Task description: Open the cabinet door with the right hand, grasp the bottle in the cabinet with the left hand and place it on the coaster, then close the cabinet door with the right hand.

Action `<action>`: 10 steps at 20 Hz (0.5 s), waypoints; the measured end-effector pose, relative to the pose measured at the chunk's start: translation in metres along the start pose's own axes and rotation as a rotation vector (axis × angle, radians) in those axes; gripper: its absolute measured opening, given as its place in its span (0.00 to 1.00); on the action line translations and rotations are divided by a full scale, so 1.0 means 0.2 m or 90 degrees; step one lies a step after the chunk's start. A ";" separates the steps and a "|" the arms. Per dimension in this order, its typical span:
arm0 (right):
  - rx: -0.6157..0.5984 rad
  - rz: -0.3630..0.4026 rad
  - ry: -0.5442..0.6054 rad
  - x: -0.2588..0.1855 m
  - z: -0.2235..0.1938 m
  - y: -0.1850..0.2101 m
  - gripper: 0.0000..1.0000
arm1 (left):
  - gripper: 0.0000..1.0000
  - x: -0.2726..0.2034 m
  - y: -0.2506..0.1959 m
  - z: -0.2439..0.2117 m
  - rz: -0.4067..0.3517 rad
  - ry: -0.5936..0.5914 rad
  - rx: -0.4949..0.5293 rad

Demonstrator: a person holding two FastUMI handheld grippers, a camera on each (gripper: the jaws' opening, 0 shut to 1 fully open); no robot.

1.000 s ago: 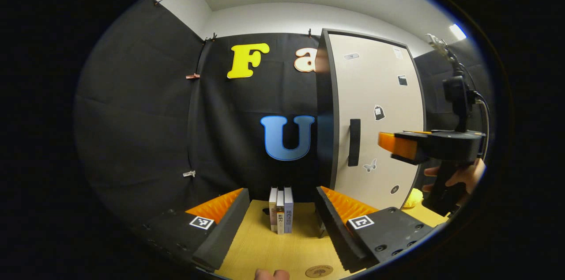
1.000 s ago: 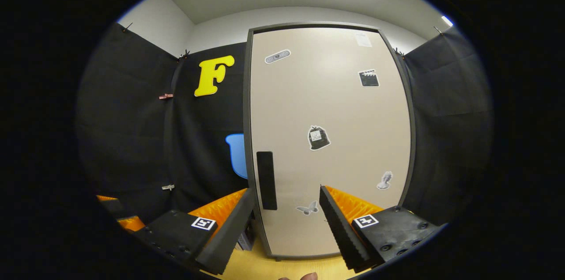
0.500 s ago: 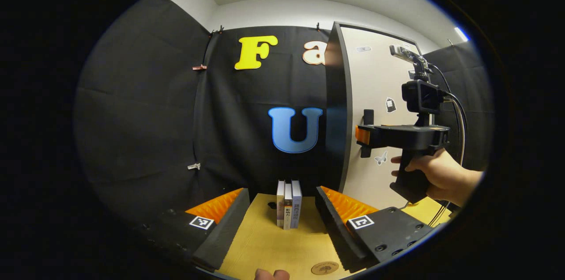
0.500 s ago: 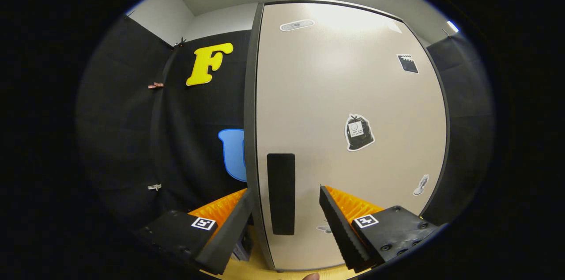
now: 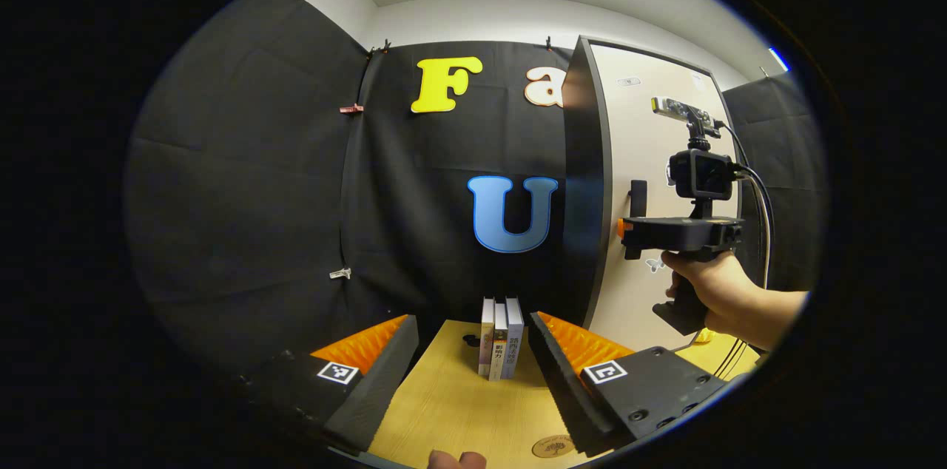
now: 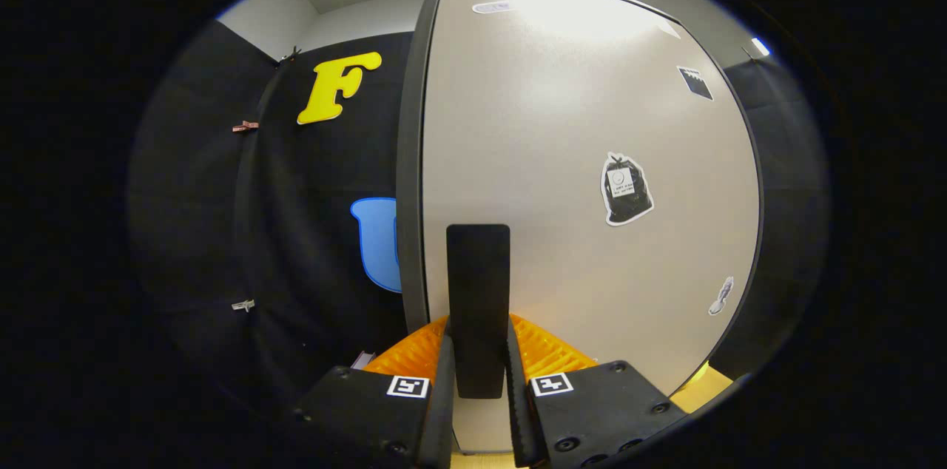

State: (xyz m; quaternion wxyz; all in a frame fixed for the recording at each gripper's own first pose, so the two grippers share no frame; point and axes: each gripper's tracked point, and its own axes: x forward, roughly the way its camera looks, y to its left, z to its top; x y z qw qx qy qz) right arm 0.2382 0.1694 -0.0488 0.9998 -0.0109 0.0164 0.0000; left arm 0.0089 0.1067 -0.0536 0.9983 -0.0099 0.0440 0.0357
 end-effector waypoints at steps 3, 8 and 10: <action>0.035 0.042 0.022 -0.02 0.00 0.01 0.20 | 0.95 -0.02 -0.02 0.01 0.000 -0.001 0.001; 0.033 0.080 0.033 -0.11 0.01 0.03 0.16 | 0.95 -0.06 -0.06 0.04 -0.004 -0.008 0.005; 0.034 0.103 0.035 -0.19 0.04 0.04 0.16 | 0.95 -0.10 -0.09 0.04 -0.004 -0.012 0.009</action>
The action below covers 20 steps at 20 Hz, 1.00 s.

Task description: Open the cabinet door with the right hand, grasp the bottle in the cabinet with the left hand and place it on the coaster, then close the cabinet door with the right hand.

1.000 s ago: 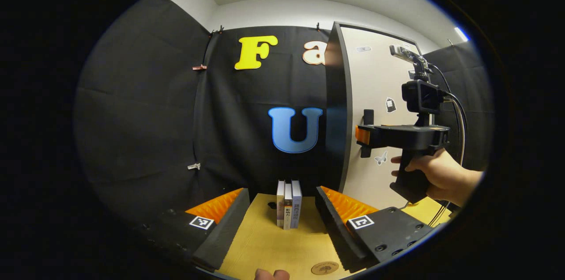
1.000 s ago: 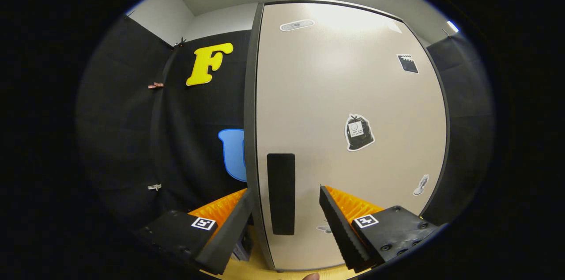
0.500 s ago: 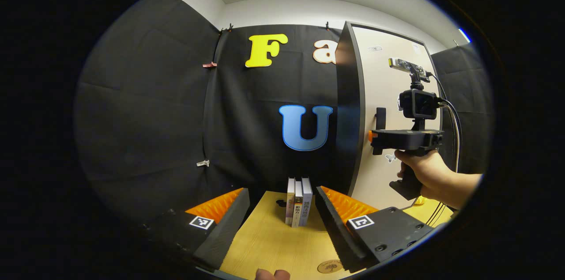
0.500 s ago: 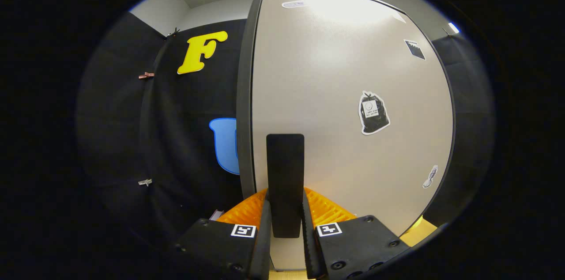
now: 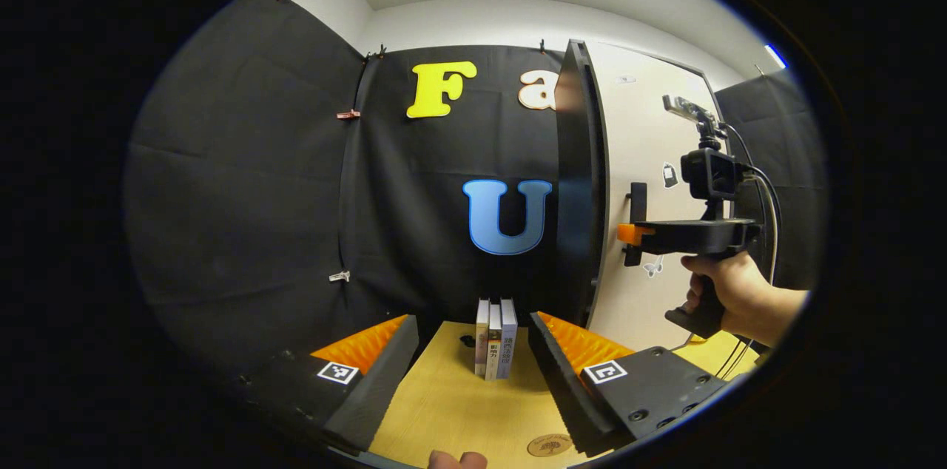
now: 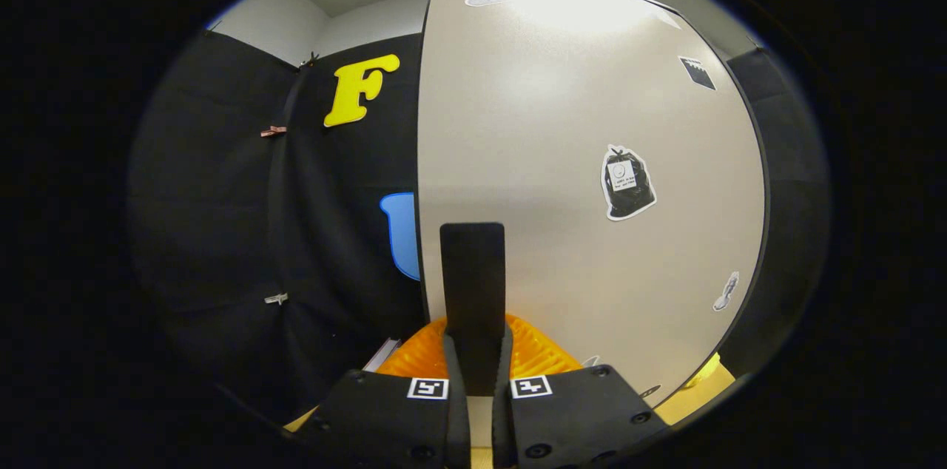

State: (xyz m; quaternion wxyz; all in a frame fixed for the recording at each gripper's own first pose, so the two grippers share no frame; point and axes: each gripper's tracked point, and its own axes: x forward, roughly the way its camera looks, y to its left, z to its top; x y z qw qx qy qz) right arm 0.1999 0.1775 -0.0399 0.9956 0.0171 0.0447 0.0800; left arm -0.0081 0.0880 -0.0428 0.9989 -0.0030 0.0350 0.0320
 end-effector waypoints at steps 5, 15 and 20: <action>0.009 0.044 0.009 -0.19 0.02 -0.01 0.16 | 0.95 -0.06 -0.08 0.02 -0.003 -0.007 -0.002; 0.016 0.072 0.010 -0.53 0.05 -0.15 0.16 | 0.94 -0.16 -0.27 0.07 -0.015 -0.029 -0.006; 0.015 0.066 0.003 -0.71 0.06 -0.29 0.15 | 0.95 -0.16 -0.42 0.07 -0.044 -0.028 -0.001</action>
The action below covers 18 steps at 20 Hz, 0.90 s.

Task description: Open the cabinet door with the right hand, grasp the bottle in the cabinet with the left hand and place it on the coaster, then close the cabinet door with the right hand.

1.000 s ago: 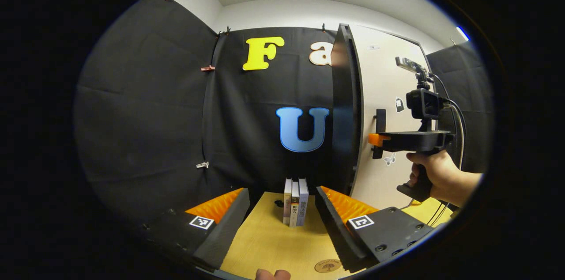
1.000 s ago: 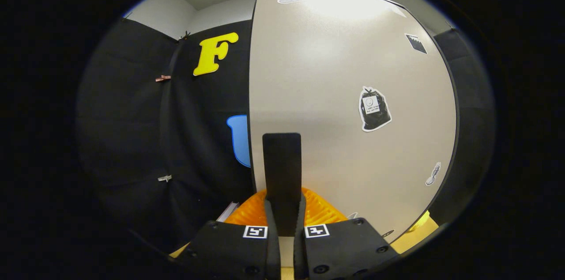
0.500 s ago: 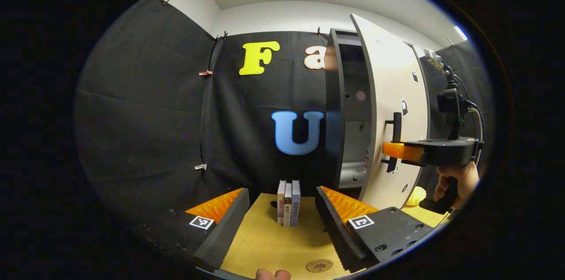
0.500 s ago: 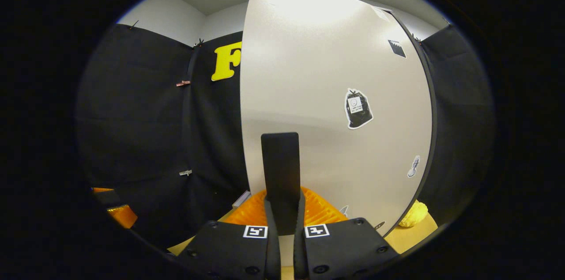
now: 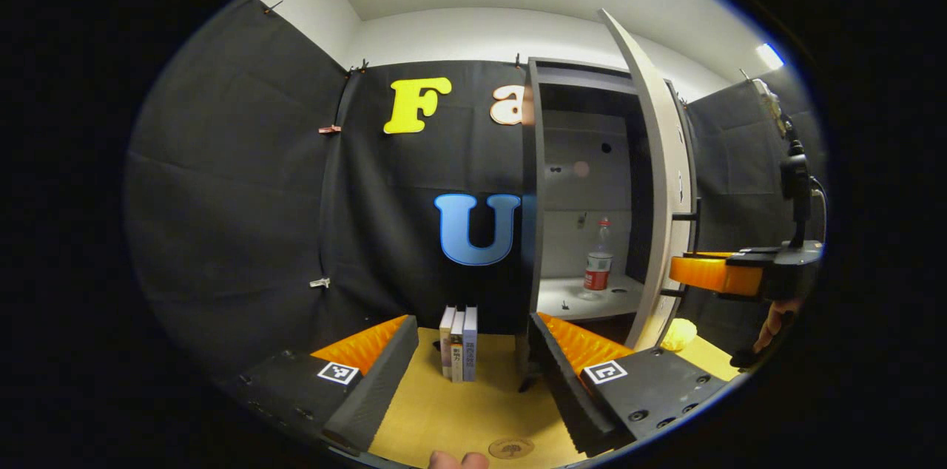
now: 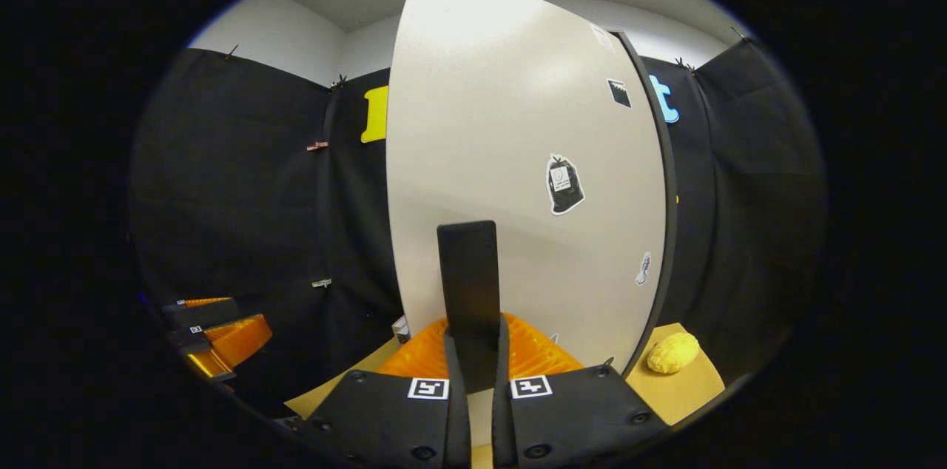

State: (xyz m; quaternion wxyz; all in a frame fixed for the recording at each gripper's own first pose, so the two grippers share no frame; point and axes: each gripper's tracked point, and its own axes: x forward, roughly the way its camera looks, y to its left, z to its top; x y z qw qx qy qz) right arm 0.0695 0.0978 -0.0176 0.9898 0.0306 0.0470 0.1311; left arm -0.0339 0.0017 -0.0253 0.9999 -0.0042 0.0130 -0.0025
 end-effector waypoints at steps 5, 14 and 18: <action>-0.010 -0.038 0.002 -0.17 0.02 -0.14 0.15 | 0.94 0.03 -0.17 0.02 -0.036 -0.006 0.011; -0.039 -0.145 -0.009 -0.41 0.06 -0.47 0.14 | 0.94 0.09 -0.41 0.05 -0.094 -0.014 0.011; -0.053 -0.171 -0.031 -0.50 0.11 -0.60 0.13 | 0.92 0.12 -0.50 0.04 -0.111 -0.009 0.008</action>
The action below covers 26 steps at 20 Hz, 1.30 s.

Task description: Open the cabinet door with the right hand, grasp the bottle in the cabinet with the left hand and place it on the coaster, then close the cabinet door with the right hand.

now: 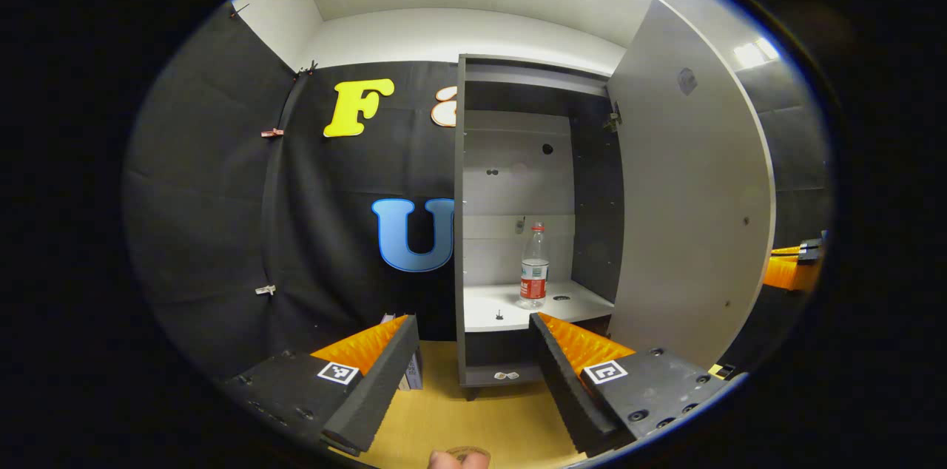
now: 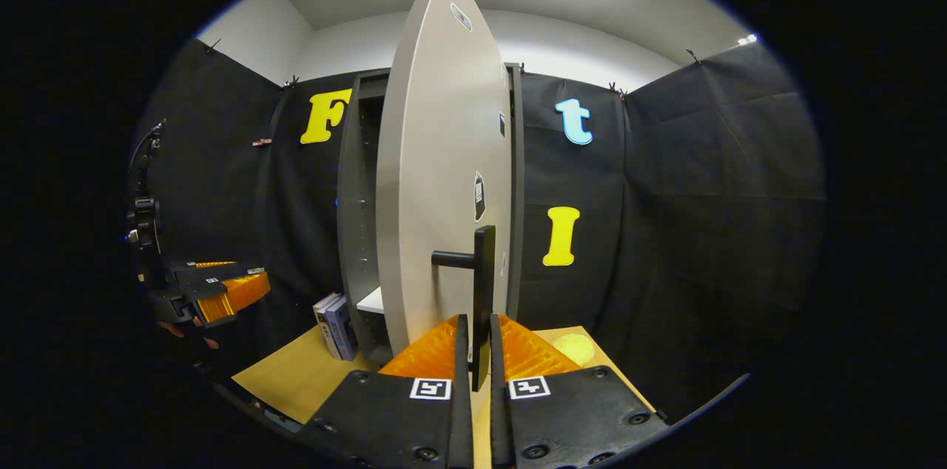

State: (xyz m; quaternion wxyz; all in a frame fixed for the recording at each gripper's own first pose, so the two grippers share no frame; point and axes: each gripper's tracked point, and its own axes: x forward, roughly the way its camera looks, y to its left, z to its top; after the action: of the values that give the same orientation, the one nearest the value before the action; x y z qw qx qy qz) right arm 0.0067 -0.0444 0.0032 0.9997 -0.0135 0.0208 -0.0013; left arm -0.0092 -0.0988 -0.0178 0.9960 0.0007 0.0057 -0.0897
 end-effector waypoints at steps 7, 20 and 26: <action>0.018 -0.028 -0.001 -0.01 0.02 -0.20 0.11 | 0.95 0.10 -0.19 0.03 -0.014 -0.004 0.002; 0.025 0.010 -0.031 -0.15 0.08 -0.35 0.17 | 0.96 0.47 -0.60 0.13 -0.040 -0.024 0.026; 0.042 -0.124 -0.017 -0.24 0.00 -0.78 0.79 | 0.95 0.80 -0.78 0.13 -0.056 -0.018 0.030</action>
State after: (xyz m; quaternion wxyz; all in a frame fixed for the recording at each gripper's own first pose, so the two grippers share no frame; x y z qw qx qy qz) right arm -0.0407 -0.1996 0.0102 0.9949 0.0173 0.0060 -0.0987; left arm 0.1215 -0.2801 0.0058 0.9907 0.0223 -0.0103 -0.1338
